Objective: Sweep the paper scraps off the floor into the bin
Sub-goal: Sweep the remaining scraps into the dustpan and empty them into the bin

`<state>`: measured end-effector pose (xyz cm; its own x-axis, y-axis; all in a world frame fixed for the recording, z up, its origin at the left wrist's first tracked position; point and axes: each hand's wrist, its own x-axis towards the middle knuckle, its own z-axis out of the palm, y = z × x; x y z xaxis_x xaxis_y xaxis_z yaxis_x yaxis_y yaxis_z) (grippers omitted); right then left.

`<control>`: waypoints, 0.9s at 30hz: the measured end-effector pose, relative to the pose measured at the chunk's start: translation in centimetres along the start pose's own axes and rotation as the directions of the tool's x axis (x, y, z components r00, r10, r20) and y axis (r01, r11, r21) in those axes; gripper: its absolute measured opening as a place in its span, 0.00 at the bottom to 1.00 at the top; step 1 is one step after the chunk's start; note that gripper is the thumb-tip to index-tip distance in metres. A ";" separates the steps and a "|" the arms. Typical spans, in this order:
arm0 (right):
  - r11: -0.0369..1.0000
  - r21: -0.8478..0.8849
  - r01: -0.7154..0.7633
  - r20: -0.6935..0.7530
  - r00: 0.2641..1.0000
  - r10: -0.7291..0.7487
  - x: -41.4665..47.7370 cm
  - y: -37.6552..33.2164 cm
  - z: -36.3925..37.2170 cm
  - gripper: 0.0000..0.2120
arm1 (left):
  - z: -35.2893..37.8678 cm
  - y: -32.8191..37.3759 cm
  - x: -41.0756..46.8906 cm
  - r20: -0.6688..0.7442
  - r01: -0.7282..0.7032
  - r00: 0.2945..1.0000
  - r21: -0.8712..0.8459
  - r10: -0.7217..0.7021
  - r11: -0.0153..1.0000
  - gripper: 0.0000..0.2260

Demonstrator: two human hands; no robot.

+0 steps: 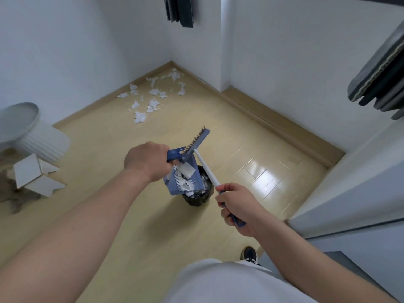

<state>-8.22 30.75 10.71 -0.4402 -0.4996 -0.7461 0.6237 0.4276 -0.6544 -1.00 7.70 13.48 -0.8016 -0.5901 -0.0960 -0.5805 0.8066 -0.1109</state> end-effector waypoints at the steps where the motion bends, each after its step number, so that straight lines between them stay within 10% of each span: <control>1: 1.000 -0.007 -0.003 -0.007 1.000 0.003 0.1 0.3 0.2 0.12 | 0.0 -0.1 -0.1 -0.004 -0.002 1.000 0.000 0.002 1.000 0.13; 27: 0.985 -0.162 0.052 -0.012 0.998 -0.055 -1.2 2.2 0.6 0.12 | -0.1 -0.7 -1.0 -0.044 -0.002 0.999 0.025 0.003 1.000 0.12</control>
<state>-5.95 31.82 10.28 -0.4817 -0.5131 -0.7104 0.4866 0.5176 -0.7038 0.19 7.67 13.72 -0.8089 -0.5856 -0.0530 -0.5751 0.8068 -0.1354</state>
